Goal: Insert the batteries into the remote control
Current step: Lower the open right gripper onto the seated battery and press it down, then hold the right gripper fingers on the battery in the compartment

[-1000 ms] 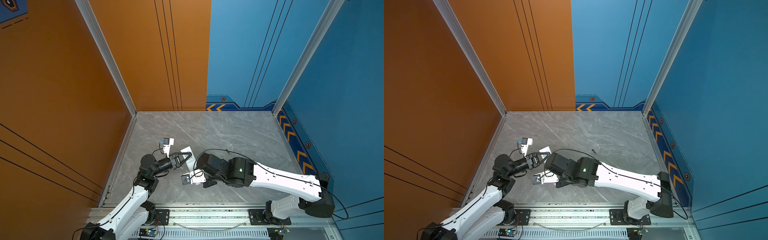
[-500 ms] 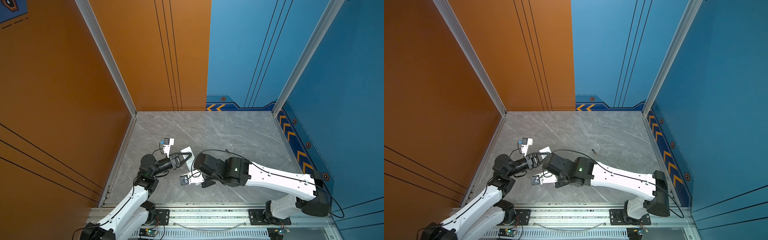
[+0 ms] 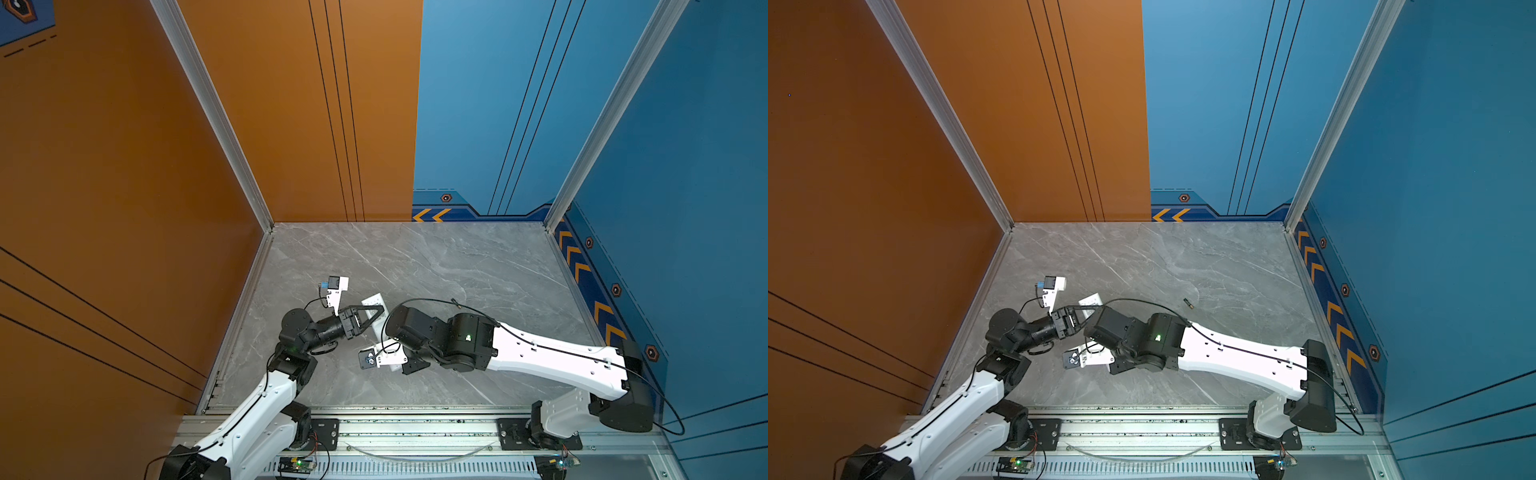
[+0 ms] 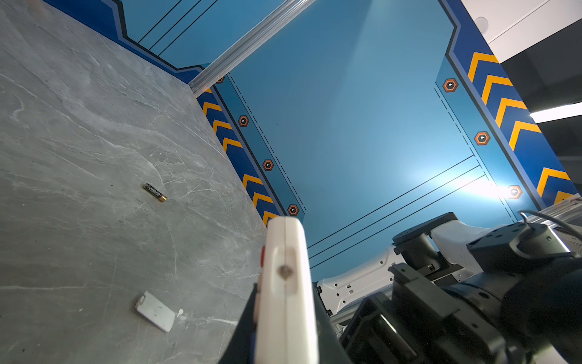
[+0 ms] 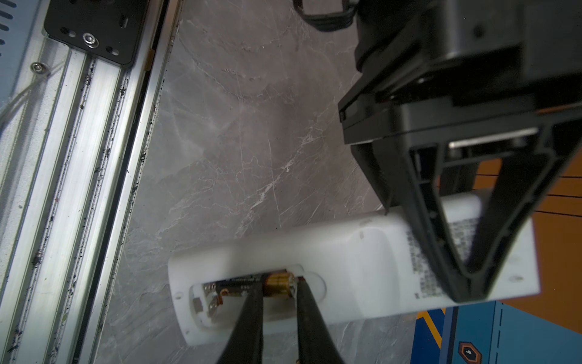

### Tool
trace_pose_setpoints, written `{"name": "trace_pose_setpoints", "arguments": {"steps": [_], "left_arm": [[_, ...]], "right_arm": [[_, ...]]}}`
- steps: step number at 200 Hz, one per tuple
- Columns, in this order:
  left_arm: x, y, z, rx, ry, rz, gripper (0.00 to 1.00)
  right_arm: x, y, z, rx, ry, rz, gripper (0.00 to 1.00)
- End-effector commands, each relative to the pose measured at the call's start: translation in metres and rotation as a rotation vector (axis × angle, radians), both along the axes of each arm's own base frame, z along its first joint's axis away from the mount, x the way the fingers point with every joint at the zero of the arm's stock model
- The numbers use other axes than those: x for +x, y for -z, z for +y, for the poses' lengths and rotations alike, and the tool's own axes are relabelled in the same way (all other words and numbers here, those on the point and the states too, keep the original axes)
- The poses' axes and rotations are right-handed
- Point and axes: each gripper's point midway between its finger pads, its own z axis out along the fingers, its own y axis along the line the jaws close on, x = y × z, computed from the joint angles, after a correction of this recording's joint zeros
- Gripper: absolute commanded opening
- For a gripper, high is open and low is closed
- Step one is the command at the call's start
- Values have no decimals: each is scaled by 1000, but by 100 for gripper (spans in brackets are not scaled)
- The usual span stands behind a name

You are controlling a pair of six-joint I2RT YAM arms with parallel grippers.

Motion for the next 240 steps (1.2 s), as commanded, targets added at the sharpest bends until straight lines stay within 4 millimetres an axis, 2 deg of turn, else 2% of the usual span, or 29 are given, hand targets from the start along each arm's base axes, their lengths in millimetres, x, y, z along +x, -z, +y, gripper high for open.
{"name": "trace_pose_setpoints", "arguments": {"steps": [1, 240], "left_arm": [[-7, -28, -2, -25, 25, -97, 0], [-8, -28, -1, -26, 22, -98, 0]], "right_arm": [[1, 8, -4, -36, -1, 9, 17], [0, 33, -5, -127, -3, 17, 9]]}}
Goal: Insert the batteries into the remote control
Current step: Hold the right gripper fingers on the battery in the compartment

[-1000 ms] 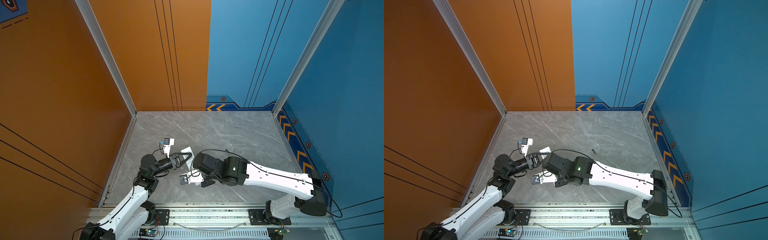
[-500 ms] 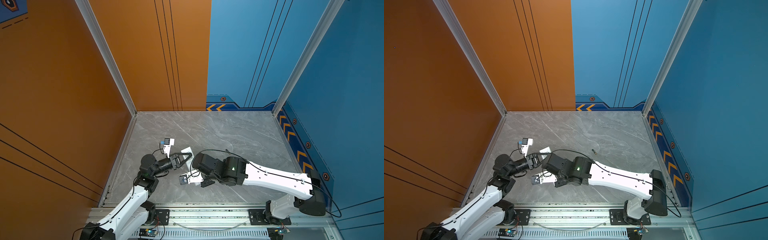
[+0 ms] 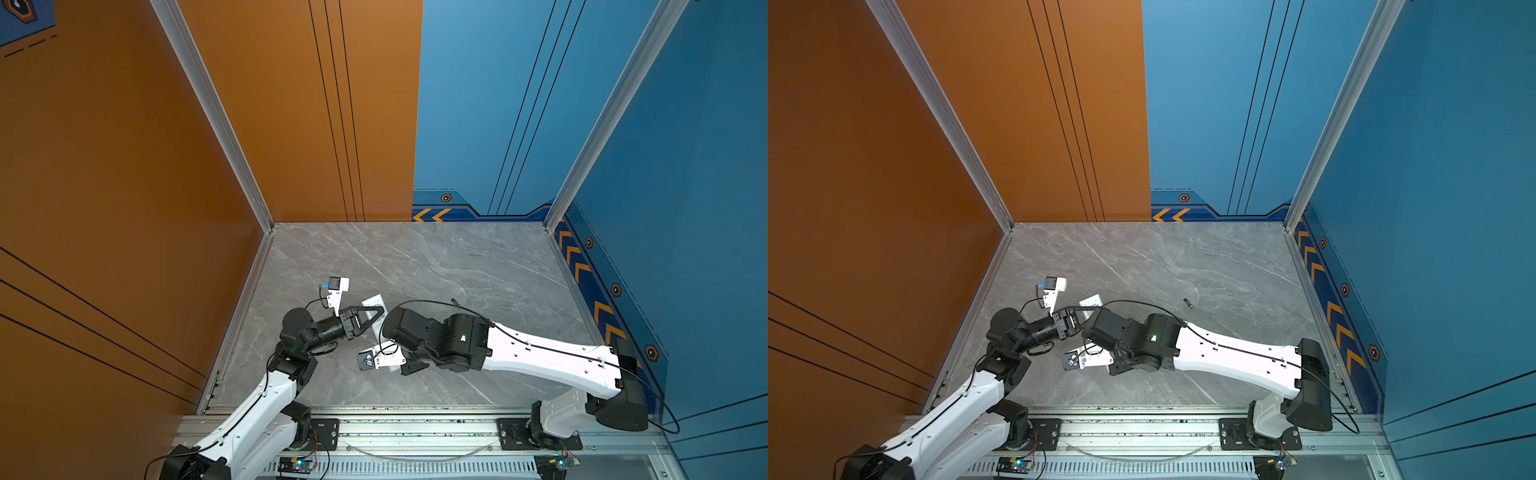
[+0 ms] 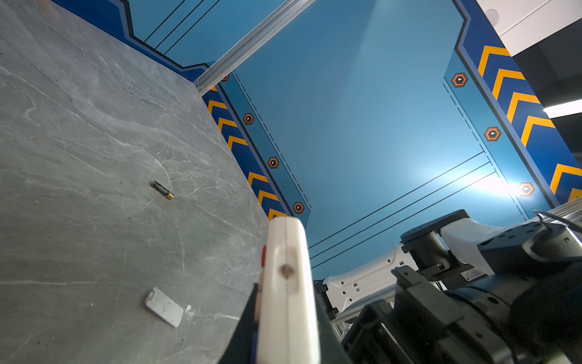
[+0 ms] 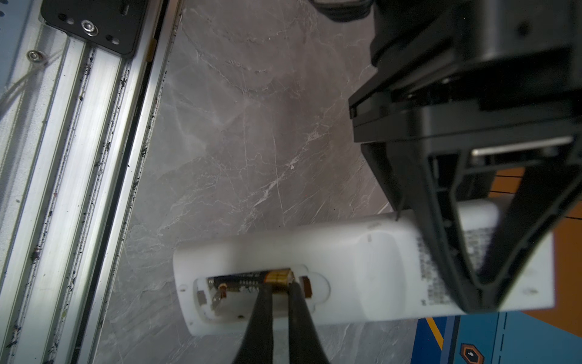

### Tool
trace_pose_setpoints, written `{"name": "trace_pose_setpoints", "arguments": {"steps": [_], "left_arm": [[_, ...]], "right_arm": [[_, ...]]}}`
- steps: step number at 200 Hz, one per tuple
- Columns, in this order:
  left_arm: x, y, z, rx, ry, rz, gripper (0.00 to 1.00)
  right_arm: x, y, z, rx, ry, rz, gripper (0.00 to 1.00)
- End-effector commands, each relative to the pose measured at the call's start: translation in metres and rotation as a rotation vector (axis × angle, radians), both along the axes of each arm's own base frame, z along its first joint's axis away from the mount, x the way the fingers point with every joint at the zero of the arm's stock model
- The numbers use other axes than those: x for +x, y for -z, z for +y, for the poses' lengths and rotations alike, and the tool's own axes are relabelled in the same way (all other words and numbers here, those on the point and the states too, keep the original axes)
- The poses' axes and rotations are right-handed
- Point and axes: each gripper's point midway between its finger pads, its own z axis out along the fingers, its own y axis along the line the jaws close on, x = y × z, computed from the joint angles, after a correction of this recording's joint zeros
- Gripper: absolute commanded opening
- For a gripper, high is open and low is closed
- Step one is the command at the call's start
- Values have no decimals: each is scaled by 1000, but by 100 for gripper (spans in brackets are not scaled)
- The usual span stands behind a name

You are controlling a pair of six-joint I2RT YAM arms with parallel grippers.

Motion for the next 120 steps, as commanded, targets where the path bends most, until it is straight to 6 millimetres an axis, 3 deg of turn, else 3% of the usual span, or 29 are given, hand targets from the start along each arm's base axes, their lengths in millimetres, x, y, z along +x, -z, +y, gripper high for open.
{"name": "trace_pose_setpoints", "arguments": {"steps": [1, 45, 120], "left_arm": [[-8, -33, -1, -45, 22, -97, 0], [-8, -32, -1, -44, 22, -96, 0], [-6, -31, 0, -43, 17, -93, 0]], "right_arm": [[-1, 21, -6, -90, -1, 14, 9], [1, 27, -6, -108, 6, 5, 8], [1, 18, -4, -82, 17, -3, 9]]}}
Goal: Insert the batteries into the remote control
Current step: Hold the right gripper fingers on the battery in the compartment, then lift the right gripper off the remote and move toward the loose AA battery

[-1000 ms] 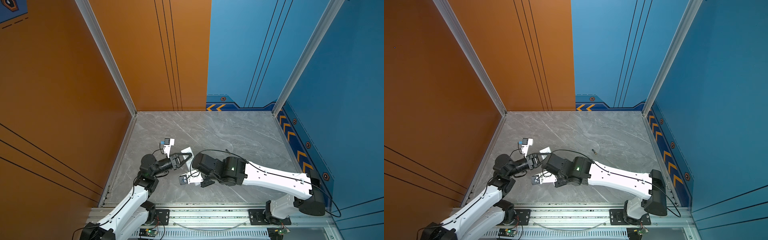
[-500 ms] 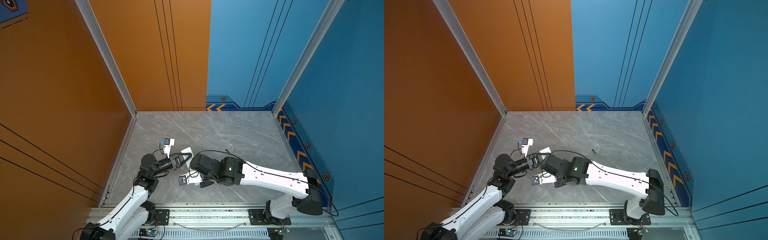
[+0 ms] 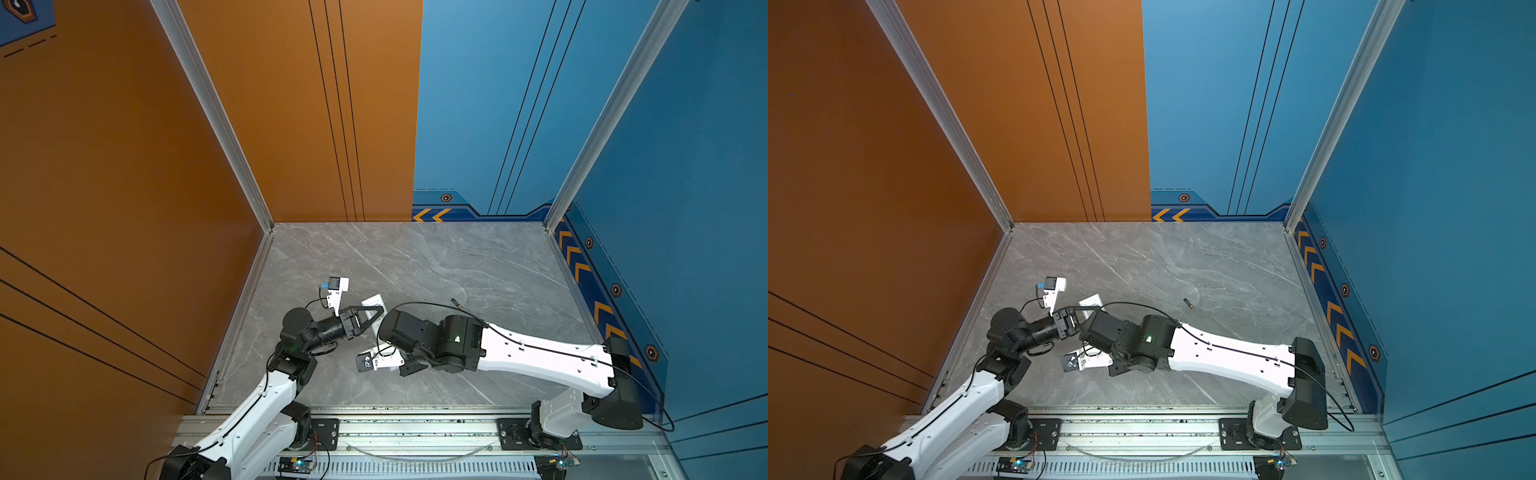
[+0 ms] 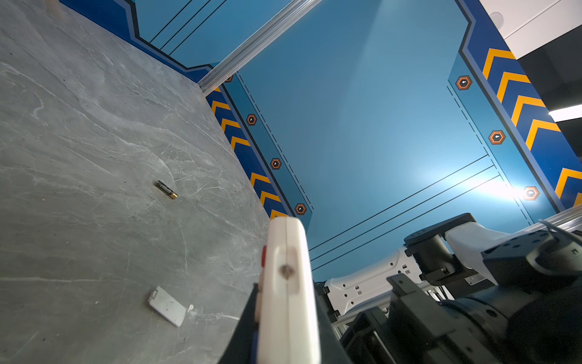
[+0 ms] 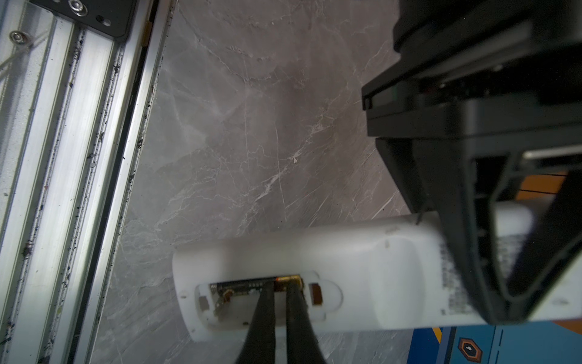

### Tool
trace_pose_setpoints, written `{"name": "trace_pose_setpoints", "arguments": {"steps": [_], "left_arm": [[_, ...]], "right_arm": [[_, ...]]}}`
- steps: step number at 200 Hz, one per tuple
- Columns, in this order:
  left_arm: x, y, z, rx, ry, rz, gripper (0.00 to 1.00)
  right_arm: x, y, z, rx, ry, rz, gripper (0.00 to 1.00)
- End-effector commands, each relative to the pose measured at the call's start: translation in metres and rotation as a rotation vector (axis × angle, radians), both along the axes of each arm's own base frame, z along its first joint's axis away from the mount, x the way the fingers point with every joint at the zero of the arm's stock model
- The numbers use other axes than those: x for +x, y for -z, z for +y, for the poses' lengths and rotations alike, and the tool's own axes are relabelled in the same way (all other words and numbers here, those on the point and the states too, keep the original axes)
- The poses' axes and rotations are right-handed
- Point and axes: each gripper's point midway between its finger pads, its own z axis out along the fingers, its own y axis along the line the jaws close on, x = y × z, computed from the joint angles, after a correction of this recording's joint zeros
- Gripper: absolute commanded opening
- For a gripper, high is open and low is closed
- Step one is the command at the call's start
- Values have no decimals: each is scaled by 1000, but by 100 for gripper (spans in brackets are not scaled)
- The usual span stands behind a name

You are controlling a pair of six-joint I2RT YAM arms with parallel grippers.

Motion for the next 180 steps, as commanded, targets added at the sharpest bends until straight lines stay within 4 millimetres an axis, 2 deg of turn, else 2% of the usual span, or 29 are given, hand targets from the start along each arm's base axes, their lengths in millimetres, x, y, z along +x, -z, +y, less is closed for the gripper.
{"name": "trace_pose_setpoints", "arguments": {"steps": [1, 74, 120, 145, 180], "left_arm": [[-8, -34, -1, -49, 30, -102, 0], [0, -28, 4, -44, -5, -81, 0], [6, -21, 7, -29, -28, -58, 0], [9, -17, 10, -22, -44, -45, 0], [15, -11, 14, -18, -78, -23, 0]], "right_arm": [[0, 10, -4, -49, 11, 6, 9], [-5, -38, -1, 153, 33, 9, 18], [-4, -55, -7, 253, 63, 15, 27], [1, -65, -12, 316, 105, 22, 33], [20, -78, -26, 419, 214, 31, 44]]}}
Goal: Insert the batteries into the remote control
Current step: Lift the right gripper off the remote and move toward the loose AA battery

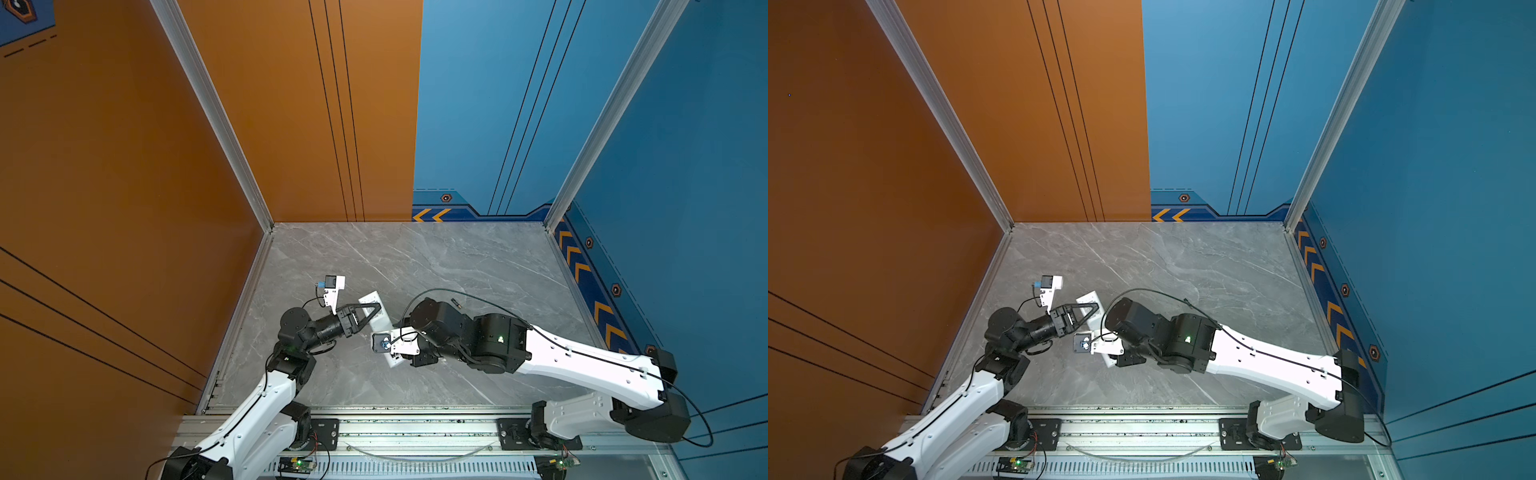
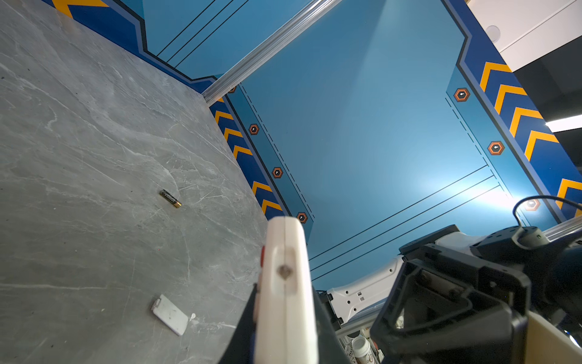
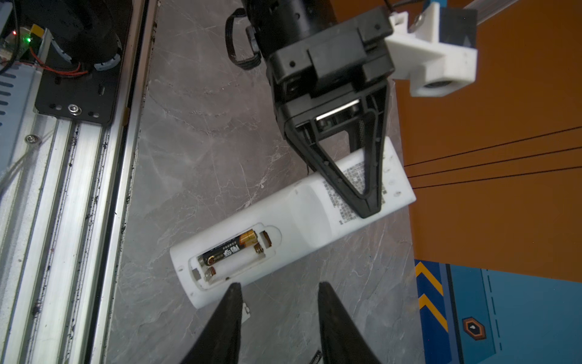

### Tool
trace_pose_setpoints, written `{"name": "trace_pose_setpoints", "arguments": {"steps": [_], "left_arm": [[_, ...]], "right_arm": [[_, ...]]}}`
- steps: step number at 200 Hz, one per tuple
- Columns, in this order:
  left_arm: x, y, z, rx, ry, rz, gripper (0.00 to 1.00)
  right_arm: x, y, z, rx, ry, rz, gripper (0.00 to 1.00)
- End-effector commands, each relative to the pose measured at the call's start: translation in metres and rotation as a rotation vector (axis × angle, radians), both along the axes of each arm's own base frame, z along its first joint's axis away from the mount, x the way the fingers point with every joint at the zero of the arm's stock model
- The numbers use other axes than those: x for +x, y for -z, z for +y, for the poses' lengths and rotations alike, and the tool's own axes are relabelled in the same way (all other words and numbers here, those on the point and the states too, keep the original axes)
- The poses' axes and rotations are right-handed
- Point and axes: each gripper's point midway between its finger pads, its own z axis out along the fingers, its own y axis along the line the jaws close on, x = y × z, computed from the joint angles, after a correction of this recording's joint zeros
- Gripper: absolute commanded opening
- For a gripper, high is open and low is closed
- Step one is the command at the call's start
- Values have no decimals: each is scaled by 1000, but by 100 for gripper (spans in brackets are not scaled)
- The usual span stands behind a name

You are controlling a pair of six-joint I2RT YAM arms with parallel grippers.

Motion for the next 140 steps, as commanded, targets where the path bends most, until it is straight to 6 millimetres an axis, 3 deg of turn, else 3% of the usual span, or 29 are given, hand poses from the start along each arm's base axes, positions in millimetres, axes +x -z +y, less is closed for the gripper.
{"name": "trace_pose_setpoints", "arguments": {"steps": [1, 69, 140], "left_arm": [[5, -10, 5, -9, -31, -24, 0], [9, -2, 8, -6, -55, -5, 0], [16, 2, 14, -7, -108, 10, 0]], "right_arm": [[11, -16, -8, 112, 87, 26, 44], [61, -8, -48, 186, 354, 107, 58], [115, 29, -97, 204, 636, 266, 67]]}}
